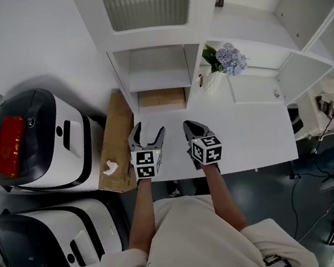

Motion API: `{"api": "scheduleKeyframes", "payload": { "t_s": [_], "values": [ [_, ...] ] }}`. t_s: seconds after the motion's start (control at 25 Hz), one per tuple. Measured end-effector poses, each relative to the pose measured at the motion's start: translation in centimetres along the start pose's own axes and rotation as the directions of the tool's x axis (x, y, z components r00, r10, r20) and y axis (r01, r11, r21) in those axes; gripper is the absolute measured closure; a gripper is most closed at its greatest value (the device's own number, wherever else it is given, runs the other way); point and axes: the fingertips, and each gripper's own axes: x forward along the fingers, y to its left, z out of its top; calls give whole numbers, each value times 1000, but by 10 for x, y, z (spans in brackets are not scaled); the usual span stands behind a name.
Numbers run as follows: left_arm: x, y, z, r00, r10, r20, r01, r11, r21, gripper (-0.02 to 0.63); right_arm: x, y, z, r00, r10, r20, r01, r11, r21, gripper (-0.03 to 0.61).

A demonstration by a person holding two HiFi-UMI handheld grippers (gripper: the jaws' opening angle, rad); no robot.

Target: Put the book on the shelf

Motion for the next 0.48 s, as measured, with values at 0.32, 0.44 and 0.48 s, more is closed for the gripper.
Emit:
{"api": "scheduleKeyframes", "payload": {
  "t_s": [0.32, 0.44, 0.48],
  "values": [
    [-13, -11, -2, 1000, 14, 11, -14, 999, -37, 262, -5, -6, 2, 1000, -9, -3, 9, 1000, -24, 552],
    [-14, -13, -3, 1000, 18, 15, -17, 999, -37, 268, -4, -7, 6, 1000, -8, 4, 8, 999, -33, 552],
    [-14, -13, -4, 1000, 21, 16, -20, 999, -36, 277, -3, -8, 7, 1000, -7, 5, 7, 999, -33, 552]
  ]
}}
